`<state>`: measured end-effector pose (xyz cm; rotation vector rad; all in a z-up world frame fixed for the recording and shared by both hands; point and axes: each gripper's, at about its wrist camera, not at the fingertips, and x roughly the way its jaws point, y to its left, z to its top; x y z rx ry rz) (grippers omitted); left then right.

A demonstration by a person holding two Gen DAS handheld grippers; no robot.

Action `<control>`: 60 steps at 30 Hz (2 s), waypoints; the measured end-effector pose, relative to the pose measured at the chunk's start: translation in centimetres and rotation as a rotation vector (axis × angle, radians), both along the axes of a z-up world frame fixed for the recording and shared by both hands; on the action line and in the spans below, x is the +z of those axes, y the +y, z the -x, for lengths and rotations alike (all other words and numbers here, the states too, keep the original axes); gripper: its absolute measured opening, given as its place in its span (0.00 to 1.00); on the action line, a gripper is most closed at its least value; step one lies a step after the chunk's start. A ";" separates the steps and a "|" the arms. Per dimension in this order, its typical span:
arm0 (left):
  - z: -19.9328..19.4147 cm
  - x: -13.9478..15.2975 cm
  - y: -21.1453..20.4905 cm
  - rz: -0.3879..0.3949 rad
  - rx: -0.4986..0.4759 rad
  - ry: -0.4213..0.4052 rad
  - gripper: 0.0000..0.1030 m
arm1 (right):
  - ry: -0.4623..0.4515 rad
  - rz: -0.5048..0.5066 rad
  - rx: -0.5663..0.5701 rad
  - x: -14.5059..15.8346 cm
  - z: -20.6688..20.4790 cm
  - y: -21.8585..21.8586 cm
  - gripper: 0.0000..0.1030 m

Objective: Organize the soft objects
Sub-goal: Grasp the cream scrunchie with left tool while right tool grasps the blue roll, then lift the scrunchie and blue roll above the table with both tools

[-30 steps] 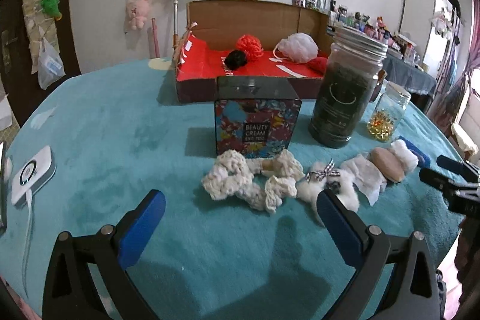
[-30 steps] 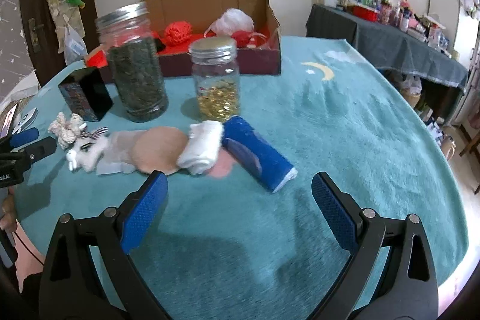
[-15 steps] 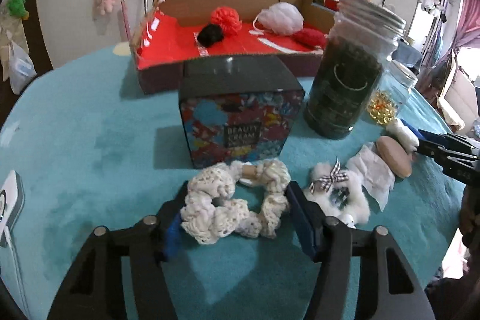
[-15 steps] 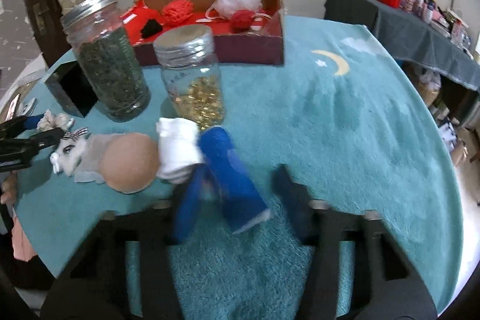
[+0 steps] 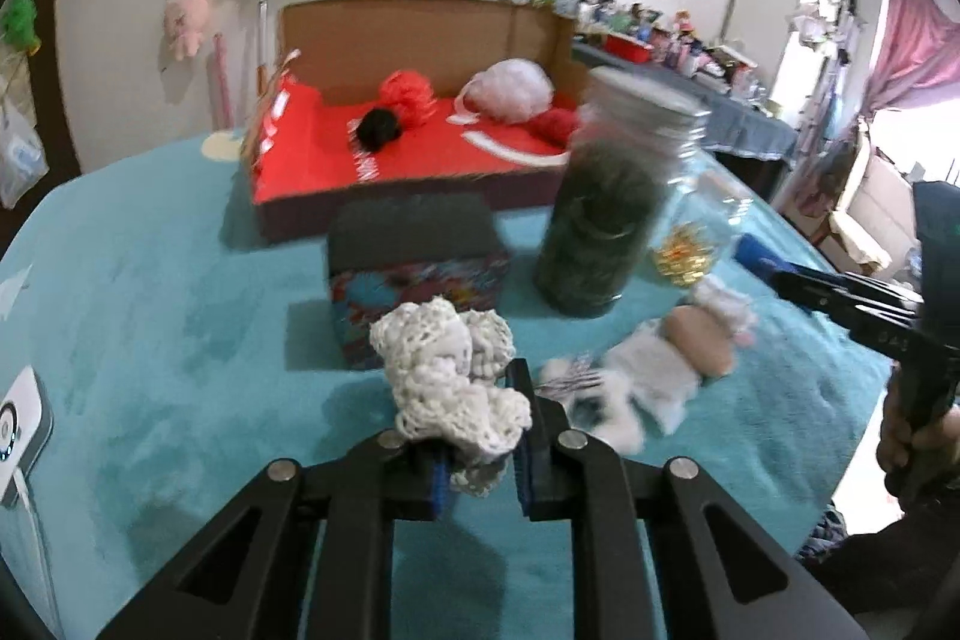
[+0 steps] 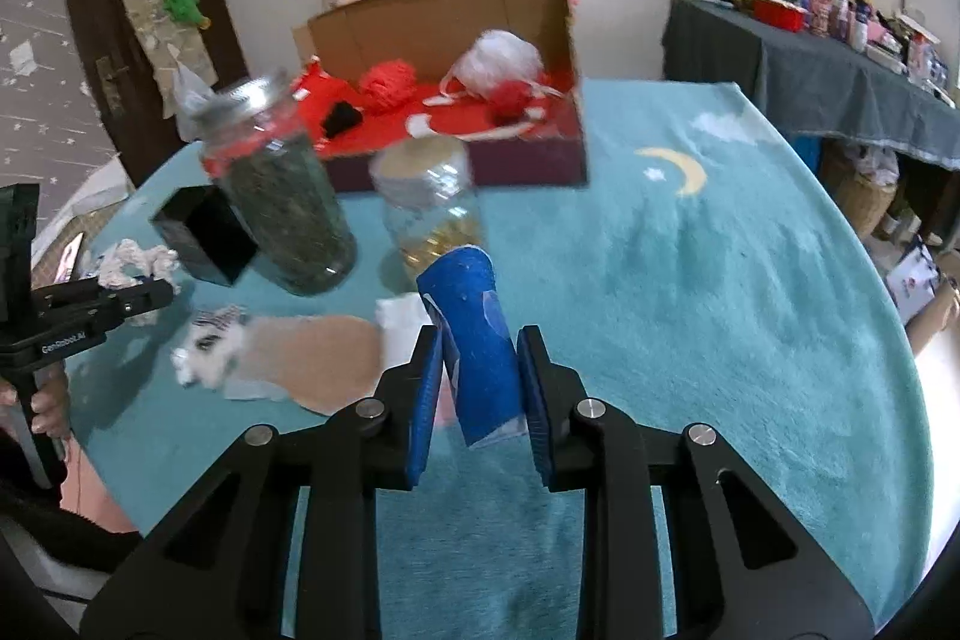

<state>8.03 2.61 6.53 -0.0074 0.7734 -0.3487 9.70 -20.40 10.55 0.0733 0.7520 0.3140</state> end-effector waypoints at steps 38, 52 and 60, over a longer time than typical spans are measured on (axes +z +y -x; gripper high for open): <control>-0.3 0.1 3.1 0.056 0.023 0.042 0.16 | 0.033 -0.043 0.067 -0.1 -0.5 0.5 0.24; -3.2 -1.0 8.5 -0.014 0.070 0.069 0.16 | 0.065 -0.016 0.004 -0.9 -2.5 -3.6 0.24; -6.9 -0.7 9.2 -0.051 -0.012 0.042 0.16 | 0.061 -0.002 0.025 -0.7 -6.1 -5.0 0.24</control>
